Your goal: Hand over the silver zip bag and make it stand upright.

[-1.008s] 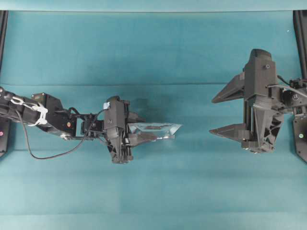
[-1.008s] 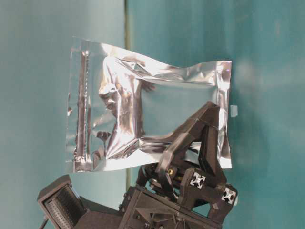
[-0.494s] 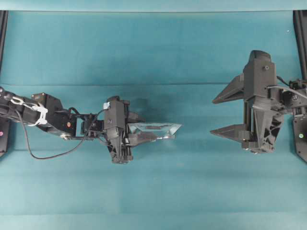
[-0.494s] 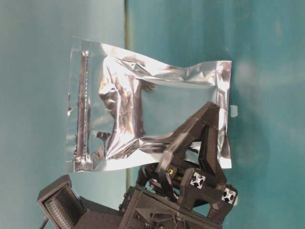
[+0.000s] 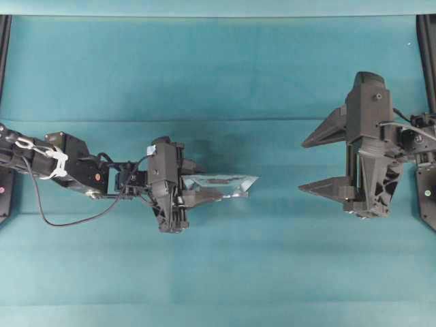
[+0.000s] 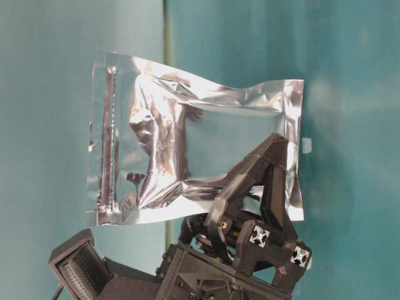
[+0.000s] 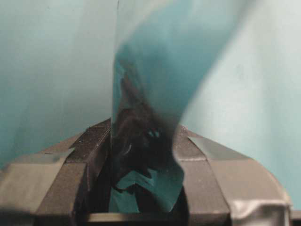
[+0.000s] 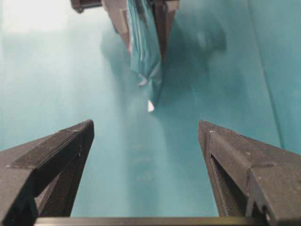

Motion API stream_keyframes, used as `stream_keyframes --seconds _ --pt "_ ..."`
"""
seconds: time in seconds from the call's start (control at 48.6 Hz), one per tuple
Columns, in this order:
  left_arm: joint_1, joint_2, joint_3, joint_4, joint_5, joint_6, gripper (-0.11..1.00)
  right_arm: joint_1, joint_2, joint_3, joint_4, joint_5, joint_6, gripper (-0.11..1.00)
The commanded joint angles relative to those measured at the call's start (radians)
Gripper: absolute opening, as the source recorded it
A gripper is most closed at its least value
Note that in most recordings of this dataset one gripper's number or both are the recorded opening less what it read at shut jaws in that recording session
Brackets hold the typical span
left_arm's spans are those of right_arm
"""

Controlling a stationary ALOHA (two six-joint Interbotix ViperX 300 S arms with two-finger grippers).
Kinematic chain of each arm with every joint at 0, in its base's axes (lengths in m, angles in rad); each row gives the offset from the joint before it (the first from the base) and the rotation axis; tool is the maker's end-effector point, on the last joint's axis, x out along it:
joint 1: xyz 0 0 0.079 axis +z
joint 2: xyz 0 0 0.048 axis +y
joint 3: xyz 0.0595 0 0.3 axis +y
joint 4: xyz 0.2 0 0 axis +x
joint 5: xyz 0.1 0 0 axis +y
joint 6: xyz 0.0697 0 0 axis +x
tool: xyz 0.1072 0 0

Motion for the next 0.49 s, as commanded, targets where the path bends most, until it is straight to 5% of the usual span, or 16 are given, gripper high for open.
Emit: stream_keyframes --seconds 0.0,0.473 --pt "-0.006 -0.006 0.000 0.002 0.000 0.002 0.29 0.002 -0.009 -0.011 0.002 -0.011 0.012 0.90" --pt "-0.006 -0.008 0.000 0.002 0.000 0.002 0.29 0.002 -0.009 -0.005 0.000 -0.026 0.012 0.90"
